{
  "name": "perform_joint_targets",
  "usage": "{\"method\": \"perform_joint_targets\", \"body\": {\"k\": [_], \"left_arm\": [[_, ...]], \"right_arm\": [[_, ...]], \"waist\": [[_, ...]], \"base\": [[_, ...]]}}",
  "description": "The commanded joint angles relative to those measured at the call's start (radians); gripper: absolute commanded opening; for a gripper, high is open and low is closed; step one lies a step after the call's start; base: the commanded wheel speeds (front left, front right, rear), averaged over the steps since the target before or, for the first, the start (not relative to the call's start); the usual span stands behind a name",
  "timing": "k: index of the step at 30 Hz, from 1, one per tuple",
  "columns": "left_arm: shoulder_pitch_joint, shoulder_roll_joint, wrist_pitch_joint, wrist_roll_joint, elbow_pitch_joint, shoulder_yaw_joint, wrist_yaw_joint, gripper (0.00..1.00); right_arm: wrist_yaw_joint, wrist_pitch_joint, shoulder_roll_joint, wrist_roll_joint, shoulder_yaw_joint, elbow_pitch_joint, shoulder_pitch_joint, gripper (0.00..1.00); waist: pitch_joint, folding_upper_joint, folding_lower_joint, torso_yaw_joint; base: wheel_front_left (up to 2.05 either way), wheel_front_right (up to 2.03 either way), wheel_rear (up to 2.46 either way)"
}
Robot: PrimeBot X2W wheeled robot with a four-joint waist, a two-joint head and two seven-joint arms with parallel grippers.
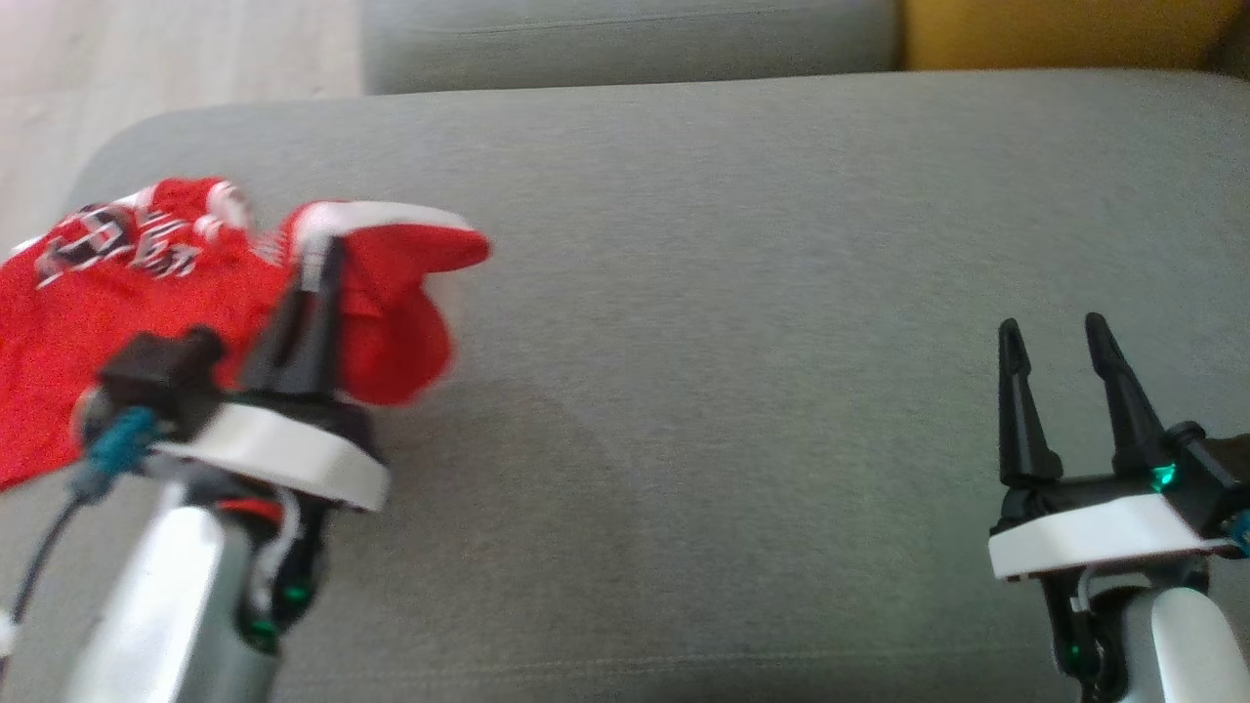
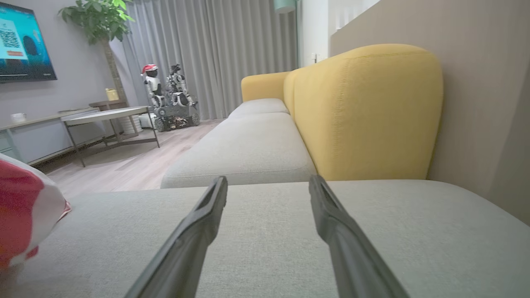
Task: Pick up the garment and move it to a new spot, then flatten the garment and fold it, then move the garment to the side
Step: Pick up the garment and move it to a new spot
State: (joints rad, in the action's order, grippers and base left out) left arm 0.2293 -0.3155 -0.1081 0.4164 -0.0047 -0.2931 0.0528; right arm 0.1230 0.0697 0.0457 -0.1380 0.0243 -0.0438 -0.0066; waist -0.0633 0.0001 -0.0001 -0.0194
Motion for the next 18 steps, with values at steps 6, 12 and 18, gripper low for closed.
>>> {"method": "perform_joint_targets", "body": {"k": [6,12,18], "left_arm": [[0.131,0.063,0.021,0.02,0.005,-0.06,-0.055,0.0],[0.263,0.112,0.01,-0.012,0.095,-0.119,-0.09,0.0],[0.406,0.157,0.016,-0.057,0.247,-0.19,-0.122,0.0]], "right_arm": [[0.008,-0.003,0.005,-0.035,-0.061,-0.067,-0.045,1.0],[0.008,0.011,0.005,-0.048,-0.068,-0.073,-0.077,1.0],[0.008,0.053,0.005,-0.088,-0.079,-0.066,-0.092,1.0]], "waist": [[-0.054,-0.0001,0.0001,0.181],[-0.128,-0.0001,0.0001,0.303],[-0.224,-0.0001,0.0001,0.407]], "base": [[0.0,0.0,0.0],[0.0,0.0,0.0],[0.0,0.0,0.0]]}}
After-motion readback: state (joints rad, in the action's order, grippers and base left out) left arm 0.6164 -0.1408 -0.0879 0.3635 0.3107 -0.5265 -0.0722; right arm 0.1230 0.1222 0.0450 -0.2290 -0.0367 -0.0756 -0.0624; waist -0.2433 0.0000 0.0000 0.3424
